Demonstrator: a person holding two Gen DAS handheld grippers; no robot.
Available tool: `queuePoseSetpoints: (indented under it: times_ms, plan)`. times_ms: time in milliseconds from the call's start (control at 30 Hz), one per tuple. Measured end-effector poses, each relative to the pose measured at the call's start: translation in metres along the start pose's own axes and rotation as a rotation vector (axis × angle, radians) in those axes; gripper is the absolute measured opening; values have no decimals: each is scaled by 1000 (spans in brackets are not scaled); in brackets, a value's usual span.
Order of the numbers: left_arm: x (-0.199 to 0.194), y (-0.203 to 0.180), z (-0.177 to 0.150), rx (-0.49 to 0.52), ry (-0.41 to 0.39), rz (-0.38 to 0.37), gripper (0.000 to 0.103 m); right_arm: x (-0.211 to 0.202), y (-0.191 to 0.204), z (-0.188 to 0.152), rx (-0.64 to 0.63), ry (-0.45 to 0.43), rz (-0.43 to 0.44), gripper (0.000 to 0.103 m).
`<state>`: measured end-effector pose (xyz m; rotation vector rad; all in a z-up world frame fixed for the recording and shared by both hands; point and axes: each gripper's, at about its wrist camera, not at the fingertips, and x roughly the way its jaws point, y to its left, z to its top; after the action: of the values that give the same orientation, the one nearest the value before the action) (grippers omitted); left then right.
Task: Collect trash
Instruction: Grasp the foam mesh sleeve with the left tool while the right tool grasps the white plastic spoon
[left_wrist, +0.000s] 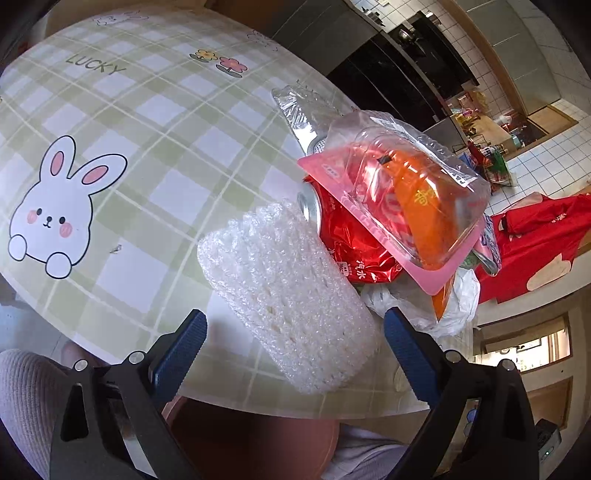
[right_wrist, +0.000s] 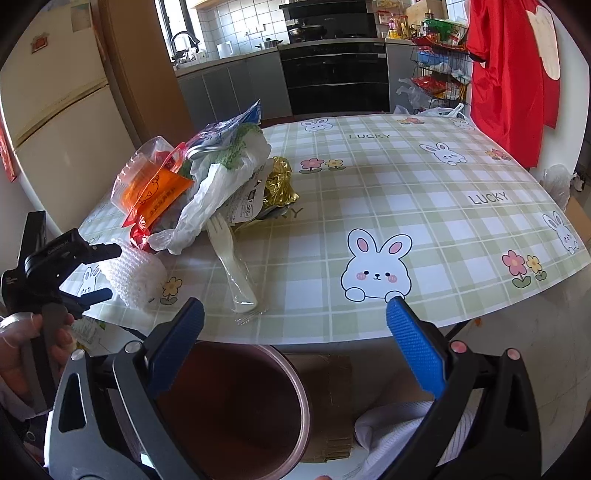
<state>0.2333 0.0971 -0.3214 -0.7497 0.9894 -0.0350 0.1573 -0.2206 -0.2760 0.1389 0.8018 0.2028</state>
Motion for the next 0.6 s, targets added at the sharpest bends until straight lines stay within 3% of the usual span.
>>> queuePoseSetpoints:
  times_ms: [100, 167, 367, 500, 567, 600]
  plan:
    - [4, -1, 1, 31, -8, 17, 89, 4, 3, 2, -20, 6, 22, 97]
    - [6, 0, 1, 49, -6, 17, 62, 7, 6, 2, -41, -9, 9, 97]
    - [-1, -1, -6, 127, -11, -8, 30, 21, 7, 4, -47, 12, 56, 97]
    - [-18, -1, -17, 202, -23, -11, 25, 31, 11, 2, -57, 19, 126, 97]
    - [-26, 2, -23, 220, -29, -26, 24, 38, 17, 2, -83, 27, 163, 80]
    - [-30, 4, -27, 218, -26, -40, 24, 43, 21, 2, -106, 41, 174, 76]
